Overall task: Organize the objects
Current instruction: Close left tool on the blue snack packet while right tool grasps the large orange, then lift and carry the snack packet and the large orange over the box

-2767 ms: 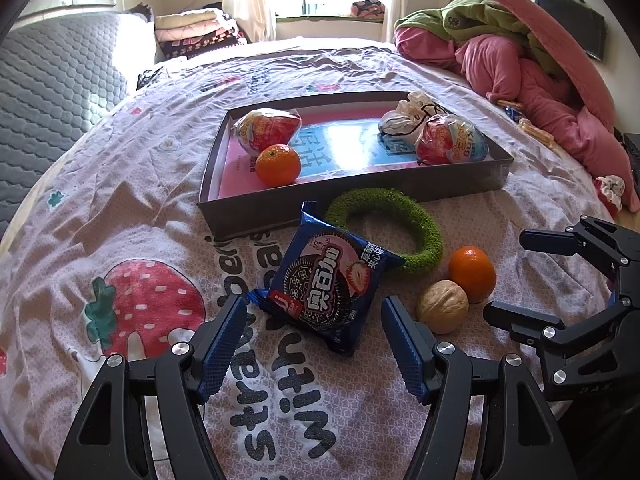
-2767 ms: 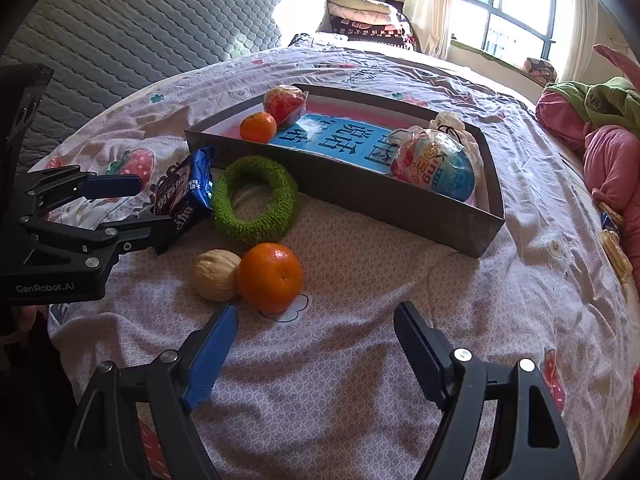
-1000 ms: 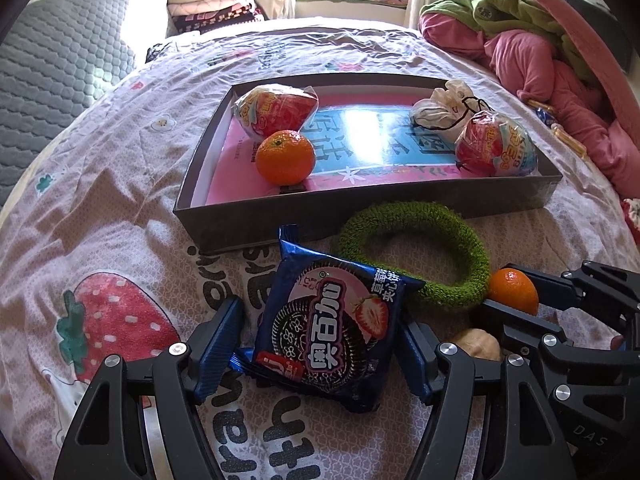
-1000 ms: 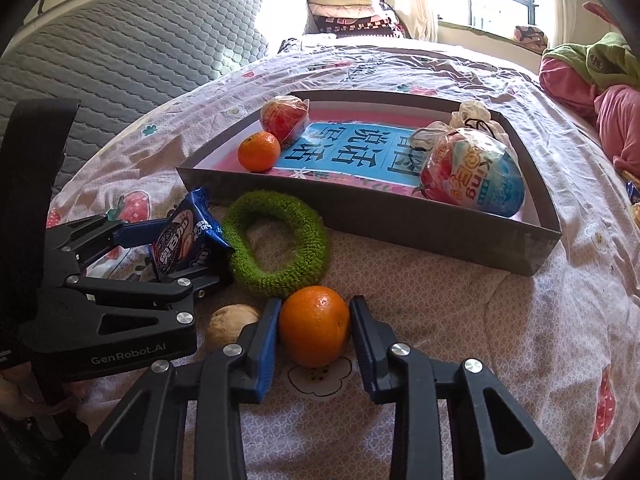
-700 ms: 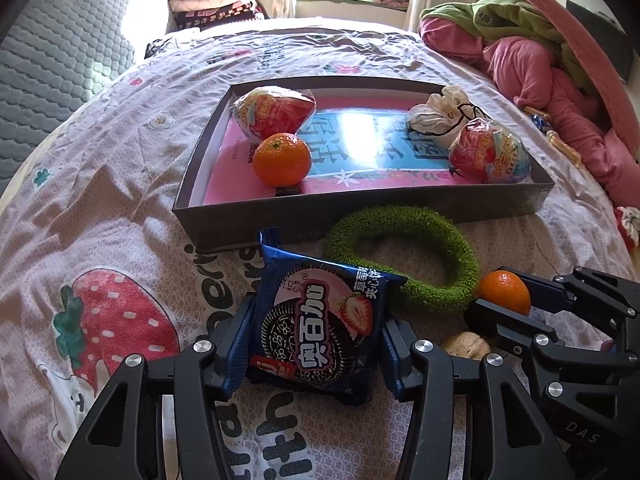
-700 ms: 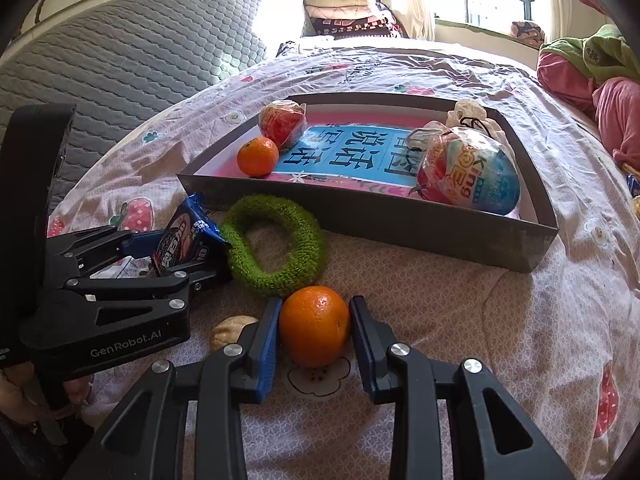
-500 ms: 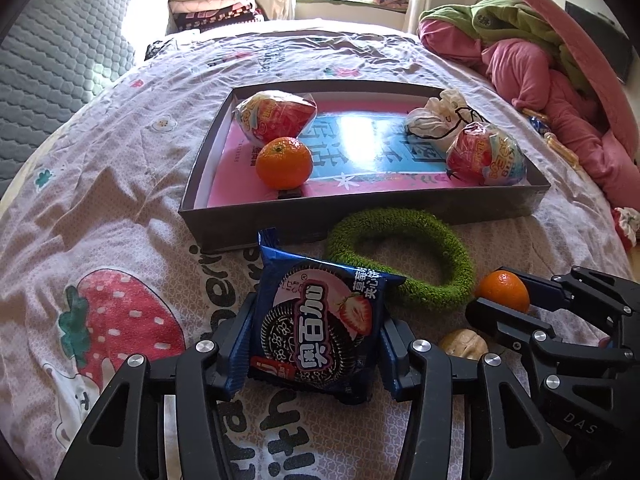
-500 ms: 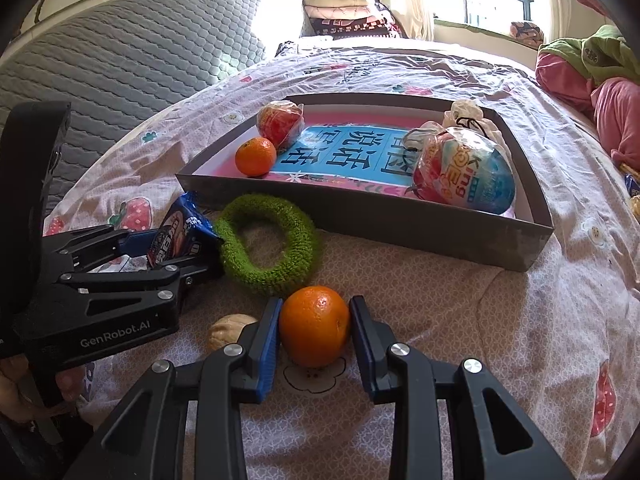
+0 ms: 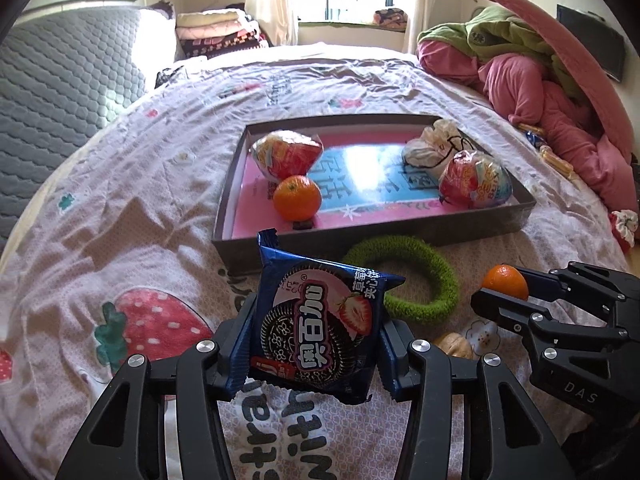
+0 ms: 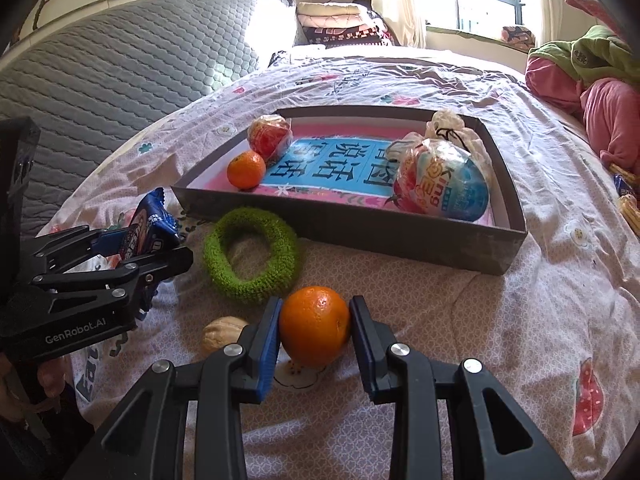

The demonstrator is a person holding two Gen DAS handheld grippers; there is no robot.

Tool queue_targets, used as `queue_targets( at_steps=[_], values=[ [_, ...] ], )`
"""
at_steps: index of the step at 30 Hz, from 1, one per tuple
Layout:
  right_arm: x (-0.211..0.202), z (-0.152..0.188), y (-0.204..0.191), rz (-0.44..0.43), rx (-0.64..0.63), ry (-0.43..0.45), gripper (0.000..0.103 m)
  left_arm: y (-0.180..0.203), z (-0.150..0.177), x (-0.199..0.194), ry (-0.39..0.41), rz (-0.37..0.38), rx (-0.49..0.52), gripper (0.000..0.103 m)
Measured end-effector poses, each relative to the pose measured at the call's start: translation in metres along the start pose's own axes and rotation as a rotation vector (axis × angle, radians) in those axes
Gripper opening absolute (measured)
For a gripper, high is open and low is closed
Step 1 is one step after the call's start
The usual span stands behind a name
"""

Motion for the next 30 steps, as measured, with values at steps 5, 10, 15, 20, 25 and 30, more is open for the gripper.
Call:
queue_targets(
  at_steps=[5,10,15,20,25,30],
  values=[
    [-0.007,-0.006,-0.007,-0.002,-0.015,0.036,0.034,0.001,-0.004,-0.005,0.018,-0.008,-0.001,0.053],
    [-0.010,-0.011,-0.008,-0.006,-0.010,0.050,0.034,0.003,-0.008,-0.012,0.043,-0.025,0.003,0.053],
    [-0.014,-0.016,-0.007,0.000,0.006,0.072,0.034,0.004,-0.013,-0.016,0.062,-0.037,-0.003,0.053],
    [-0.020,-0.021,-0.007,0.009,0.009,0.100,0.034,0.005,-0.017,-0.019,0.079,-0.046,-0.004,0.053],
    [-0.024,-0.026,-0.008,0.012,0.010,0.120,0.034,0.007,-0.021,-0.022,0.093,-0.056,-0.005,0.053],
    [-0.028,-0.031,-0.009,0.015,0.016,0.145,0.034,0.009,-0.025,-0.023,0.105,-0.067,-0.006,0.053]
  ],
)
Point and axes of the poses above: each gripper's, at about its wrist camera, not at the fingertips, and x roughly the way its jaws point, y to its right, z to its underside, the point moved 1 cm from there along x, roughly the way its jaws point, and after that the axes turned 4 degrees about z, right-handed, at the moved point
